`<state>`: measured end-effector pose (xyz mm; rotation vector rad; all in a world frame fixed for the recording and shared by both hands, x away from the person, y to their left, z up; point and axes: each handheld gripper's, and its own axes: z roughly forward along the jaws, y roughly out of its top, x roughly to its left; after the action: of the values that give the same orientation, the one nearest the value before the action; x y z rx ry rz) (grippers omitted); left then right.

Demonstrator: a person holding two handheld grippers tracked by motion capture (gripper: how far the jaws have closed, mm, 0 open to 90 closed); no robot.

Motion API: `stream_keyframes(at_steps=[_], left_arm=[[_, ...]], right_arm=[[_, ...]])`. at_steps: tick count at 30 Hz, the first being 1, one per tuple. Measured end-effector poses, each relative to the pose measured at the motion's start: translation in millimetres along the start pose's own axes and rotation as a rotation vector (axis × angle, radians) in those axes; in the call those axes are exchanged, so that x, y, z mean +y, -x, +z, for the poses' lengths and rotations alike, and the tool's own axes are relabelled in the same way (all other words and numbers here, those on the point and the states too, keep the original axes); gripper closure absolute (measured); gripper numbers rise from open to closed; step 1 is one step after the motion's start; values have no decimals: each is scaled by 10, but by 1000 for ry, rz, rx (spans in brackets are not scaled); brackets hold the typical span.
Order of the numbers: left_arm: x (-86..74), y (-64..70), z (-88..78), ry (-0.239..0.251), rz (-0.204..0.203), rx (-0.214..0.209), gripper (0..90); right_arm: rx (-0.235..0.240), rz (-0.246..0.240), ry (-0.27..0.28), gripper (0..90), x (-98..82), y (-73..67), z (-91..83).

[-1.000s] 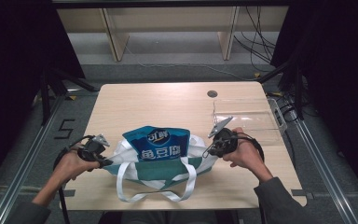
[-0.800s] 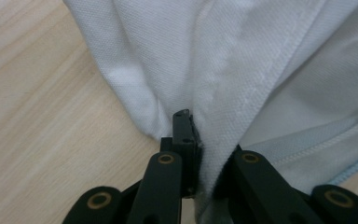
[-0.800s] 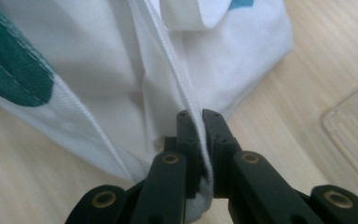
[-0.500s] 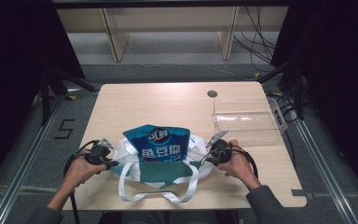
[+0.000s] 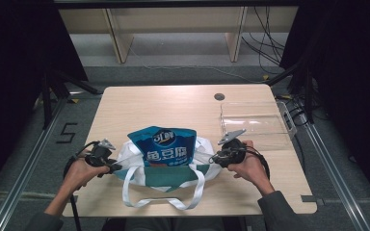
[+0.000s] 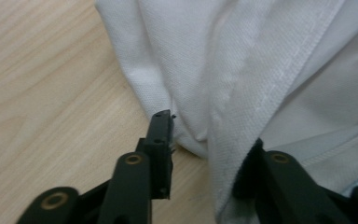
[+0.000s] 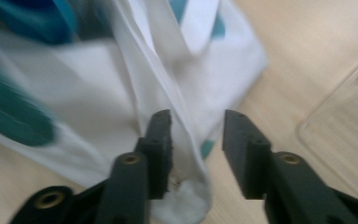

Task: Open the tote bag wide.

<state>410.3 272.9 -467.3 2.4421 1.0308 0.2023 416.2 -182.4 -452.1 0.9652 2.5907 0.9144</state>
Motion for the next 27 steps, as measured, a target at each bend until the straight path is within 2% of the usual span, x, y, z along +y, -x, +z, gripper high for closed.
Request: stream_keyframes(at_steps=[1,2,4,5,6,8,9,10,12,13,14,15,16,17,18,19,20,21,22,24,25,26,27], left_arm=[[24,15,-71,18,9,5,604],[56,25,-151,32,20,16,580],[134,81,-293,66,31,19,561],[178,122,-339,87,48,18,550],[231,167,-388,89,75,23,537],[327,247,-404,97,108,15,510],[364,271,-380,93,109,7,487],[391,273,-350,92,118,5,459],[449,265,-239,85,102,-8,438],[477,241,-196,71,120,-23,439],[500,226,-149,62,116,-42,444],[520,203,-106,43,136,-55,478],[533,177,-80,34,146,-49,535],[550,108,-37,37,133,-50,609],[557,47,3,60,109,-66,709],[566,-9,38,68,88,-79,782],[577,-53,68,59,88,-84,823],[588,-78,106,56,76,-84,853],[606,-99,136,52,69,-68,863],[638,-131,185,37,47,-38,862],[656,-168,235,31,32,-22,860],[664,-213,290,35,32,-7,859],[662,-243,349,21,15,-2,855]], right_arm=[[9,0,15,585,39,-15,-88],[11,4,57,570,68,-44,-140],[44,12,113,556,134,-97,-236],[100,7,126,545,186,-136,-314],[131,-1,148,531,221,-184,-344],[186,-19,150,503,276,-332,-365],[205,-49,153,487,302,-403,-349],[208,-80,150,472,327,-463,-328],[222,-124,142,455,369,-584,-252],[231,-145,137,447,387,-626,-207],[242,-152,124,442,403,-662,-171],[255,-158,110,442,416,-692,-144],[267,-165,103,446,422,-716,-110],[273,-170,90,460,422,-733,-88],[263,-190,64,507,413,-761,-55],[251,-242,47,589,401,-774,-22],[238,-274,-3,672,381,-783,-11],[245,-324,-22,740,360,-786,21],[246,-367,-39,770,343,-775,34],[282,-346,-82,795,277,-808,74],[299,-369,-94,806,249,-806,120],[303,-357,-126,813,197,-824,174],[312,-367,-152,815,159,-836,235]])
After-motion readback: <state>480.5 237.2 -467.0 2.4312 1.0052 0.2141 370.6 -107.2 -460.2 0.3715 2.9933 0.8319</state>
